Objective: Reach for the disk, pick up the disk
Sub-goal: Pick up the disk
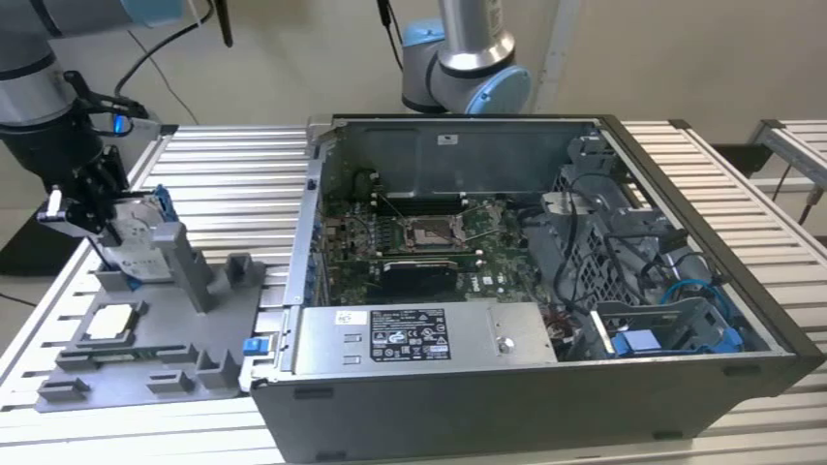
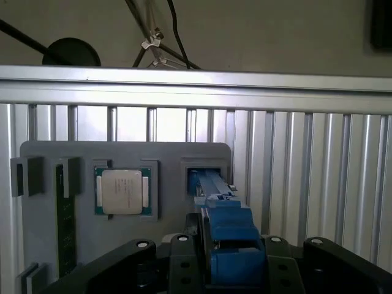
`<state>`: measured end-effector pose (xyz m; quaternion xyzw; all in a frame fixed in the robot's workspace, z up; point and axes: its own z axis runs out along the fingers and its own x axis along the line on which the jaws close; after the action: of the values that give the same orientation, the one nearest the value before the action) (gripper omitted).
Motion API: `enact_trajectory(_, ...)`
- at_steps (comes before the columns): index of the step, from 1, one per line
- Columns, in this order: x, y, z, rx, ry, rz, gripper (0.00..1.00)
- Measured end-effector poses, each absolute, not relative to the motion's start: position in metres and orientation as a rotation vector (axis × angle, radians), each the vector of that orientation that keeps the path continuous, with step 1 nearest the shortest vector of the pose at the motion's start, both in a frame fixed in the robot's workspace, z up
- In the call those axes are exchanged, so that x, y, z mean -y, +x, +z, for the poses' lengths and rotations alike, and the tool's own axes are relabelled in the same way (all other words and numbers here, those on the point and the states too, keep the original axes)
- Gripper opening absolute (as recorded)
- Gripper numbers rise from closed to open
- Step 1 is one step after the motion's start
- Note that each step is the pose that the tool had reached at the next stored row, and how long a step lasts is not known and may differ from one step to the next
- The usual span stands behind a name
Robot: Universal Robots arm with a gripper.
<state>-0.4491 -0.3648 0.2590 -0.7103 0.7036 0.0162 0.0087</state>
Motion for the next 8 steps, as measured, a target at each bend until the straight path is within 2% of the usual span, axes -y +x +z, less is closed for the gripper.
enact_trajectory(8, 0.3650, -0.4491, 0.2648, -2.199, -2.220, 0.051, 0.00)
